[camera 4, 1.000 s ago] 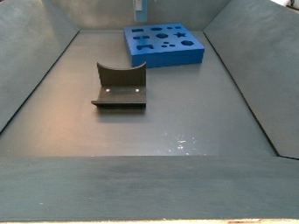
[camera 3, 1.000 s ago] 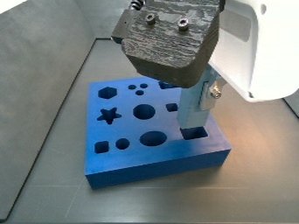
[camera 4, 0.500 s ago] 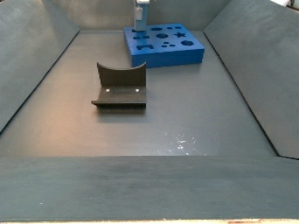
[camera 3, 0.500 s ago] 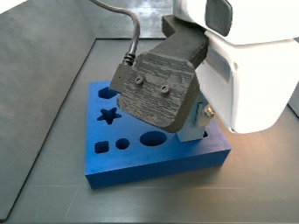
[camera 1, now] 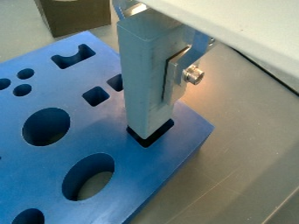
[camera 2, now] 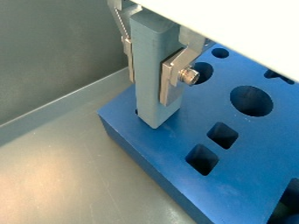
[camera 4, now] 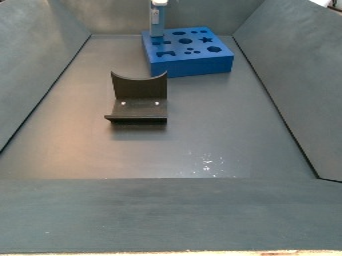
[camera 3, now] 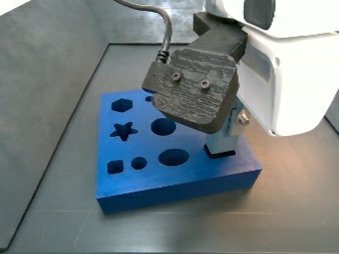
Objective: Pick up the rectangle object. Move to above the board. Insert the rectangle object.
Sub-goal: Insert the rectangle object.
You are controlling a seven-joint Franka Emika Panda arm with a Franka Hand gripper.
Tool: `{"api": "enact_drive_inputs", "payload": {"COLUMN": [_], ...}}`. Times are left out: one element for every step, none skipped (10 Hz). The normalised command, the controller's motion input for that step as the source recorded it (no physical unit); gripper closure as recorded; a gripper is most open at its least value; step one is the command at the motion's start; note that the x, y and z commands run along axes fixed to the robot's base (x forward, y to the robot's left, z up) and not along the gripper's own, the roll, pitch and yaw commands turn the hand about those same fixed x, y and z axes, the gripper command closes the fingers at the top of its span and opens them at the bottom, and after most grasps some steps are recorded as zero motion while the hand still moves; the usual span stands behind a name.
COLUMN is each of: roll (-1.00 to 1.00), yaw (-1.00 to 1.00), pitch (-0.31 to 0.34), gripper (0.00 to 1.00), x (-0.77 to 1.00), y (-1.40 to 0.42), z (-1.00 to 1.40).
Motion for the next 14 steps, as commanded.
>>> {"api": "enact_drive_inputs", "payload": {"roll": [0.25, 0.0, 0.17, 0.31, 0.32, 0.35, 0.46, -0.44, -0.63, 0.0, 0.01, 0.1, 0.33, 0.13], "yaw": [0.0, 0.0, 0.0, 0.0, 0.0, -0.01, 0.0, 0.03, 0.21, 0.0, 0.0, -0.04, -0.19, -0.13], "pitch": [-0.123, 0.0, -0.069, -0.22, -0.246, -0.206, -0.191, 0.0, 0.037, -0.023, 0.0, -0.086, -0.191, -0.009], "gripper": [1.0, 1.0, 1.0, 1.0, 1.0, 1.0, 1.0, 1.0, 1.0, 1.0, 1.0, 1.0, 1.0, 1.0], "x": [-0.17, 0.04, 0.17, 0.15, 0.13, 0.15, 0.01, 0.0, 0.16, 0.0, 0.0, -0.25, -0.62, -0.25], "y": [-0.14, 0.0, -0.17, -0.19, -0.19, -0.19, -0.13, 0.34, 0.58, 0.0, 0.0, 0.0, 0.0, 0.0], "z": [-0.07, -0.01, -0.36, -0.71, -0.86, -0.88, -0.78, 0.0, 0.01, 0.0, -0.03, -0.14, -0.26, -0.05]}}
